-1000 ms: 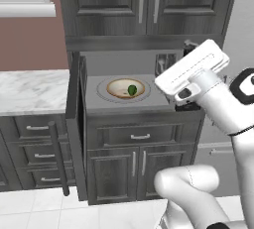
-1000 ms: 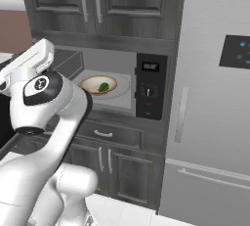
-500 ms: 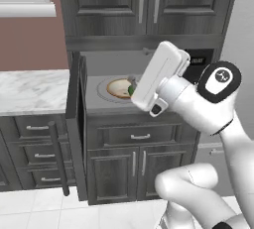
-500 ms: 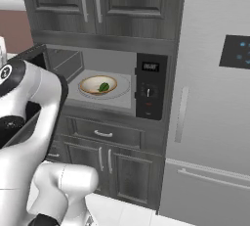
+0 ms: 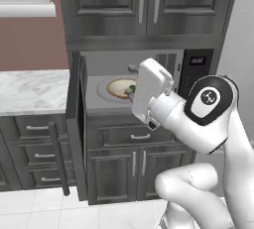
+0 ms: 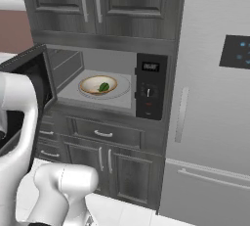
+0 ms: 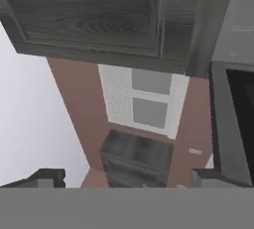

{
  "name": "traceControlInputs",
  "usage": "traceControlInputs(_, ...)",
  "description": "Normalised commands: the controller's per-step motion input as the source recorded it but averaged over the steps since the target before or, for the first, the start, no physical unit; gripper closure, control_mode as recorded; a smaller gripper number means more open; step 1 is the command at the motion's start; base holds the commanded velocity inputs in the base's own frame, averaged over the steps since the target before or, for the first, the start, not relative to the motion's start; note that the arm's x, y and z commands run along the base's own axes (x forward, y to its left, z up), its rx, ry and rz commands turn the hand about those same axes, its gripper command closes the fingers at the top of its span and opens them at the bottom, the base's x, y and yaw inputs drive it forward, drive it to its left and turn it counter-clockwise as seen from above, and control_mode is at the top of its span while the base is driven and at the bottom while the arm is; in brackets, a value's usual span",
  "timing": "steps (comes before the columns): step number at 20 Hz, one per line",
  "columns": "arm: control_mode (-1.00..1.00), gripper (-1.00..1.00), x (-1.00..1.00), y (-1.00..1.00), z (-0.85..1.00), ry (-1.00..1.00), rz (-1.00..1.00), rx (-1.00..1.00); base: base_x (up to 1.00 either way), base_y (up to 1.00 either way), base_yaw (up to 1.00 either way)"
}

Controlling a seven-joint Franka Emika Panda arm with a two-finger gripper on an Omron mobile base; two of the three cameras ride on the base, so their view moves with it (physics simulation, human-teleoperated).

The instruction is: Pick the avocado from the sink and place it in the bowl. Then pick the bowl and place it in the microwave. Then close the microwave door and press the start button.

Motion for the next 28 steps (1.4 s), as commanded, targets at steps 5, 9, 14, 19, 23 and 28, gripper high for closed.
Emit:
traceControlInputs(5, -1.00, -1.00, -1.00, 0.01, 0.32, 0.15, -0.16, -0.45, 0.00, 0.00, 0.00)
traceControlInputs(9, -1.00, -1.00, -1.00, 0.00, 0.34, 0.15, -0.16, -0.38, 0.00, 0.00, 0.00)
traceControlInputs(14, -1.00, -1.00, -1.00, 0.06, 0.31, 0.13, -0.15, -0.25, 0.00, 0.00, 0.00)
traceControlInputs(19, -1.00, -1.00, -1.00, 0.26, 0.27, 0.04, -0.11, -0.13, 0.00, 0.00, 0.00)
traceControlInputs(23, -1.00, -1.00, -1.00, 0.36, 0.40, -0.01, -0.01, -0.03, 0.00, 0.00, 0.00)
traceControlInputs(28, -1.00, -1.00, -1.00, 0.37, 0.13, 0.17, -0.06, 0.01, 0.00, 0.00, 0.00)
